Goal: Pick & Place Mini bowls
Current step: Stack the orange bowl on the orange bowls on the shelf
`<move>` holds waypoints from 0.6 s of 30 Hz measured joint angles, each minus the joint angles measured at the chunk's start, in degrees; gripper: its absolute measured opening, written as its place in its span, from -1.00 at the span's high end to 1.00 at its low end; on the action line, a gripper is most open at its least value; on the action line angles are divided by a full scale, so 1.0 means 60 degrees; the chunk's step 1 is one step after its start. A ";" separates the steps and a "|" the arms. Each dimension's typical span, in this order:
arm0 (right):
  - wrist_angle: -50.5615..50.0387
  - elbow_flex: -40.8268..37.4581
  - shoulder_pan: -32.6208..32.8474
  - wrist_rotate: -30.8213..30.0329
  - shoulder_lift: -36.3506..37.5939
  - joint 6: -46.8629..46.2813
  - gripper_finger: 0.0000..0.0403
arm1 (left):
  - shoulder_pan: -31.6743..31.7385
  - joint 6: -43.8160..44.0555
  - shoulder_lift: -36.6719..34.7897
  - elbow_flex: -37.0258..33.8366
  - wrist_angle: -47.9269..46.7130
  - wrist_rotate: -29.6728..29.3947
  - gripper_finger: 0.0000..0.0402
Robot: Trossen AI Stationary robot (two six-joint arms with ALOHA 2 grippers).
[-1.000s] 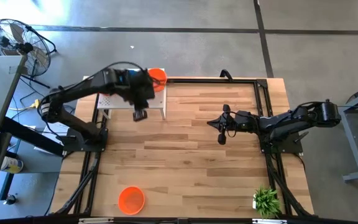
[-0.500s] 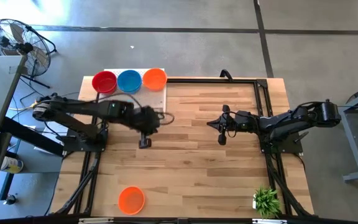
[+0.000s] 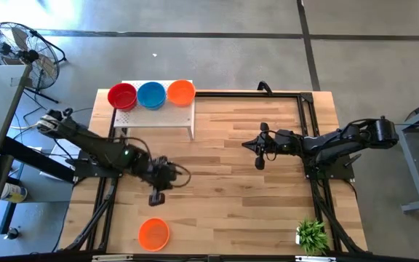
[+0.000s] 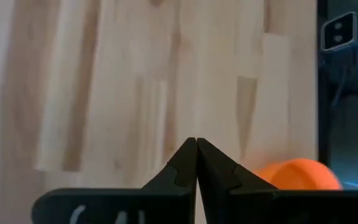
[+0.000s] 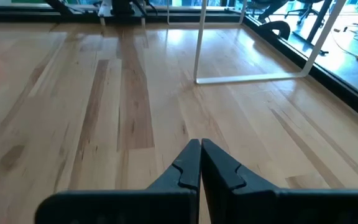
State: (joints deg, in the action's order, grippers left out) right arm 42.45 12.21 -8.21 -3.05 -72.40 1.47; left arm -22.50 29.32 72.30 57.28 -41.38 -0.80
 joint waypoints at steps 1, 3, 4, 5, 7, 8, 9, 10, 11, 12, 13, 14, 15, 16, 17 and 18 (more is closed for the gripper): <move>-0.0005 -0.0004 0.0000 0.0000 0.0000 -0.0007 1.00 | -0.0202 0.0262 0.0052 0.0000 0.0023 0.0001 0.97; 0.0053 0.0000 0.0000 0.0000 -0.0006 0.0000 0.99 | -0.0539 0.0826 0.0161 0.0000 -0.0118 -0.0007 0.94; 0.0036 0.0000 0.0000 0.0000 -0.0007 -0.0003 0.99 | -0.0721 0.1106 0.0220 0.0000 -0.0175 -0.0011 0.92; 0.0033 0.0000 -0.0004 0.0000 -0.0010 -0.0003 0.99 | -0.0885 0.1339 0.0272 0.0000 -0.0177 -0.0022 0.90; 0.0044 0.0000 0.0000 0.0000 -0.0011 0.0000 0.99 | -0.1171 0.1683 0.0394 0.0000 -0.0192 0.0018 0.84; 0.0046 0.0000 -0.0004 -0.0007 -0.0011 0.0003 1.00 | -0.1282 0.1827 0.0509 0.0000 -0.0172 0.0091 0.80; 0.0041 0.0000 0.0000 -0.0053 -0.0011 0.0004 1.00 | -0.1368 0.1951 0.0648 0.0000 -0.0175 0.0222 0.76; 0.0039 0.0000 0.0000 -0.0109 -0.0011 0.0004 1.00 | -0.1450 0.2095 0.0817 0.0000 -0.0167 0.0378 0.71; 0.0042 0.0000 -0.0001 -0.0162 -0.0011 0.0004 0.99 | -0.1522 0.2206 0.1000 0.0007 -0.0144 0.0553 0.66; 0.0042 0.0000 -0.0004 -0.0168 -0.0011 0.0004 0.99 | -0.1592 0.2300 0.1174 0.0053 -0.0136 0.0722 0.61; 0.0042 0.0000 -0.0004 -0.0172 -0.0011 0.0004 0.99 | -0.1694 0.2379 0.1334 0.0120 -0.0123 0.0871 0.56; 0.0039 0.0000 -0.0004 -0.0172 -0.0011 0.0004 0.99 | -0.1809 0.2413 0.1488 0.0198 -0.0090 0.1015 0.51; 0.0042 0.0000 -0.0004 -0.0172 -0.0011 0.0004 0.99 | -0.1910 0.2412 0.1660 0.0297 -0.0049 0.1177 0.46; 0.0043 0.0000 -0.0001 -0.0169 -0.0013 0.0010 1.00 | -0.2007 0.2408 0.1844 0.0401 0.0018 0.1301 0.42; 0.0041 0.0000 0.0000 -0.0172 -0.0011 0.0020 1.00 | -0.2095 0.2397 0.2040 0.0488 0.0086 0.1350 0.38; 0.0038 0.0000 -0.0001 -0.0175 -0.0011 0.0037 1.00 | -0.2183 0.2398 0.2241 0.0560 0.0162 0.1417 0.34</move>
State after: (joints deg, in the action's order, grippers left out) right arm 42.68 12.21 -8.22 -4.10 -72.47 1.69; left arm -35.60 43.71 85.75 60.64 -40.41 7.70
